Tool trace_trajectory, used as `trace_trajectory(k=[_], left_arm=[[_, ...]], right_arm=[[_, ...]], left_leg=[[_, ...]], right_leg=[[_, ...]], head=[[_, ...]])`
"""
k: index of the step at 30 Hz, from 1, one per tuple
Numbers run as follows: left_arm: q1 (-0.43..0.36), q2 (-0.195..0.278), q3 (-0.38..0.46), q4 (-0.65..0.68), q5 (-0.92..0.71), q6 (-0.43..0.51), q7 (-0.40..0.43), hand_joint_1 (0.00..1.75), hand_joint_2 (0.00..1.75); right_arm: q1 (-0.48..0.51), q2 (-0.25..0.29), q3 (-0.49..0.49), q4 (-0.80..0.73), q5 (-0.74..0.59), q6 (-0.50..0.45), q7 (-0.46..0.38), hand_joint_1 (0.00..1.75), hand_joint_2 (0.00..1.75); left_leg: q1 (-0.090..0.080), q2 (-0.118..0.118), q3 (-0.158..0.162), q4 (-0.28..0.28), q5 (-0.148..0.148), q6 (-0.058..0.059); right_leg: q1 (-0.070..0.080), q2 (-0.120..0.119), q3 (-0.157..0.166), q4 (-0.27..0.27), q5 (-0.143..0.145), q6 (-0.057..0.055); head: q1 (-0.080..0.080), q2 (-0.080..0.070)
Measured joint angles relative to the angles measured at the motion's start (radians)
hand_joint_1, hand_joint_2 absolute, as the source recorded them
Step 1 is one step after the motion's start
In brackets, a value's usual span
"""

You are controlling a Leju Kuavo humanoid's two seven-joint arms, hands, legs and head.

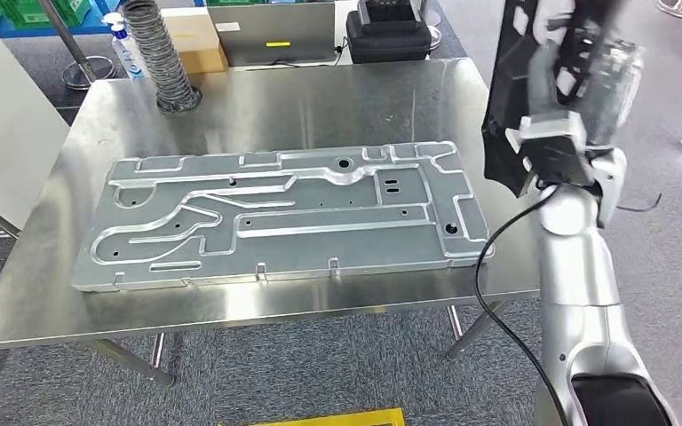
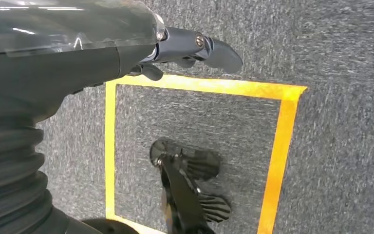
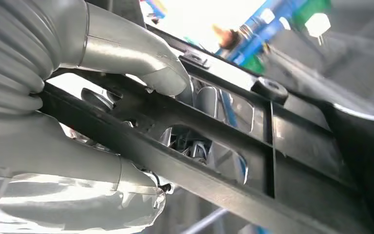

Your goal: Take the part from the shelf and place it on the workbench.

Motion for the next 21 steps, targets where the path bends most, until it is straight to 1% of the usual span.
trace_trajectory(k=[1,2,3,4,5,6,7,8,10,11,12,13,14,15,16,17,18,19,20,21], left_arm=[[-0.001,0.000,0.000,0.000,-0.002,0.000,0.000,0.00,1.75],[-0.003,0.000,-0.001,0.000,-0.004,0.000,0.001,0.00,1.75],[-0.005,0.000,-0.002,0.000,-0.006,0.000,0.001,0.00,1.75],[-0.008,0.000,-0.002,0.000,-0.006,0.000,0.001,0.00,1.75],[-0.011,0.000,-0.003,0.000,-0.006,0.000,0.002,0.00,1.75],[-0.014,0.000,-0.004,0.000,-0.006,0.000,0.003,0.00,1.75],[-0.017,0.000,-0.004,0.000,-0.006,0.000,0.005,0.00,1.75],[-0.020,0.000,-0.005,0.000,-0.005,-0.001,0.006,0.00,1.75],[-0.022,-0.001,-0.005,0.000,-0.004,-0.003,0.008,0.00,1.75],[-0.023,-0.001,-0.005,0.000,-0.002,-0.004,0.008,0.00,1.75],[-0.025,-0.002,-0.005,0.000,0.000,-0.006,0.006,0.00,1.75],[-0.026,-0.003,-0.005,0.000,0.002,-0.009,0.004,0.00,1.75],[-0.026,-0.002,-0.005,0.000,0.003,-0.012,0.002,0.00,1.75],[-0.026,-0.002,-0.005,0.000,0.004,-0.016,0.001,0.00,1.75],[-0.025,-0.002,-0.005,0.000,0.003,-0.019,0.000,0.00,1.75],[-0.025,-0.003,-0.006,0.000,0.000,-0.021,0.000,0.00,1.75],[-0.025,-0.003,-0.007,0.000,-0.004,-0.022,0.000,0.00,1.75],[-0.025,-0.003,-0.009,0.000,-0.010,-0.023,0.002,0.00,1.75],[-0.027,-0.004,-0.013,0.000,-0.016,-0.025,0.004,0.00,1.75],[-0.030,-0.004,-0.017,0.000,-0.021,-0.027,0.007,0.00,1.75]], right_arm=[[-0.030,0.002,0.046,0.032,0.073,0.004,0.034,1.75,1.75],[-0.060,0.006,0.091,0.067,0.139,0.014,0.068,1.75,1.75],[-0.093,0.013,0.138,0.105,0.197,0.031,0.100,1.75,1.75],[-0.125,0.023,0.182,0.146,0.244,0.052,0.127,1.75,1.75],[-0.158,0.037,0.226,0.191,0.285,0.075,0.148,1.75,1.75],[-0.191,0.053,0.268,0.237,0.318,0.097,0.163,1.75,1.75],[-0.222,0.073,0.311,0.292,0.348,0.117,0.173,1.75,1.75],[-0.249,0.093,0.350,0.346,0.370,0.133,0.180,1.75,1.75],[-0.292,0.138,0.421,0.456,0.405,0.161,0.189,1.75,1.75],[-0.309,0.159,0.450,0.505,0.415,0.173,0.193,1.75,1.75],[-0.325,0.182,0.478,0.556,0.424,0.187,0.200,1.75,1.75],[-0.339,0.202,0.504,0.607,0.432,0.201,0.209,1.75,1.75],[-0.350,0.220,0.527,0.657,0.439,0.217,0.222,1.75,1.75],[-0.357,0.235,0.547,0.705,0.446,0.234,0.237,1.75,1.75],[-0.361,0.247,0.565,0.749,0.453,0.251,0.254,1.75,1.75],[-0.362,0.255,0.579,0.785,0.461,0.270,0.272,1.75,1.75],[-0.364,0.260,0.591,0.820,0.470,0.290,0.294,1.75,1.75],[-0.366,0.263,0.602,0.850,0.478,0.311,0.313,1.75,1.75],[-0.369,0.265,0.612,0.878,0.486,0.330,0.331,1.75,1.75],[-0.372,0.265,0.622,0.905,0.494,0.348,0.344,1.75,1.75]], left_leg=[[0.001,0.000,-0.027,0.029,-0.004,-0.003],[0.002,0.000,-0.036,0.019,0.015,-0.006],[0.002,0.000,-0.026,-0.028,0.055,-0.007],[0.002,0.001,-0.004,-0.100,0.104,-0.005],[0.001,0.003,0.018,-0.168,0.138,-0.002],[-0.001,0.004,0.033,-0.216,0.158,0.003],[-0.004,0.005,0.041,-0.241,0.168,0.010],[-0.006,0.005,0.041,-0.245,0.166,0.016],[-0.001,0.004,0.045,-0.250,0.179,0.026],[0.002,0.004,0.047,-0.253,0.180,0.029],[0.006,0.005,0.050,-0.256,0.182,0.032],[0.007,0.005,0.051,-0.257,0.181,0.035],[0.007,0.004,0.052,-0.257,0.180,0.036],[0.008,0.003,0.052,-0.257,0.179,0.037],[0.008,0.001,0.053,-0.256,0.178,0.037],[0.009,-0.003,0.054,-0.256,0.176,0.036],[0.009,-0.006,0.057,-0.255,0.175,0.034],[0.009,-0.008,0.059,-0.254,0.173,0.031],[0.009,-0.010,0.061,-0.254,0.170,0.028],[0.007,-0.012,0.063,-0.254,0.168,0.024]], right_leg=[[0.001,0.002,0.001,0.002,-0.003,-0.001],[0.002,0.004,0.003,0.005,-0.007,-0.001],[0.002,0.004,0.005,0.009,-0.012,0.000],[0.003,0.005,0.007,0.013,-0.017,0.001],[0.004,0.005,0.008,0.018,-0.021,0.003],[0.006,0.005,0.007,0.021,-0.023,0.006],[0.007,0.005,0.004,0.023,-0.025,0.009],[0.008,0.005,0.002,0.024,-0.025,0.012],[0.011,0.003,0.000,0.028,-0.030,0.020],[0.011,0.001,-0.006,0.043,-0.042,0.024],[0.010,-0.001,-0.020,0.075,-0.062,0.029],[0.006,-0.003,-0.046,0.131,-0.091,0.034],[0.002,-0.004,-0.081,0.202,-0.121,0.038],[-0.002,-0.005,-0.116,0.268,-0.143,0.042],[-0.006,-0.006,-0.141,0.311,-0.151,0.045],[-0.009,-0.007,-0.147,0.314,-0.139,0.046],[-0.010,-0.008,-0.132,0.275,-0.108,0.046],[-0.011,-0.009,-0.102,0.205,-0.068,0.043],[-0.009,-0.010,-0.067,0.132,-0.038,0.039],[-0.006,-0.011,-0.040,0.072,-0.016,0.035]], head=[[0.000,0.000],[0.000,0.000],[0.000,0.000],[0.000,0.000],[0.000,0.000],[0.000,0.000],[0.000,0.000],[0.000,0.000],[0.000,0.000],[0.000,0.000],[0.000,0.000],[0.000,0.000],[0.000,0.000],[0.000,0.000],[0.000,0.000],[0.000,0.000],[0.000,0.000],[0.000,0.000],[0.000,0.000],[0.000,0.000]])
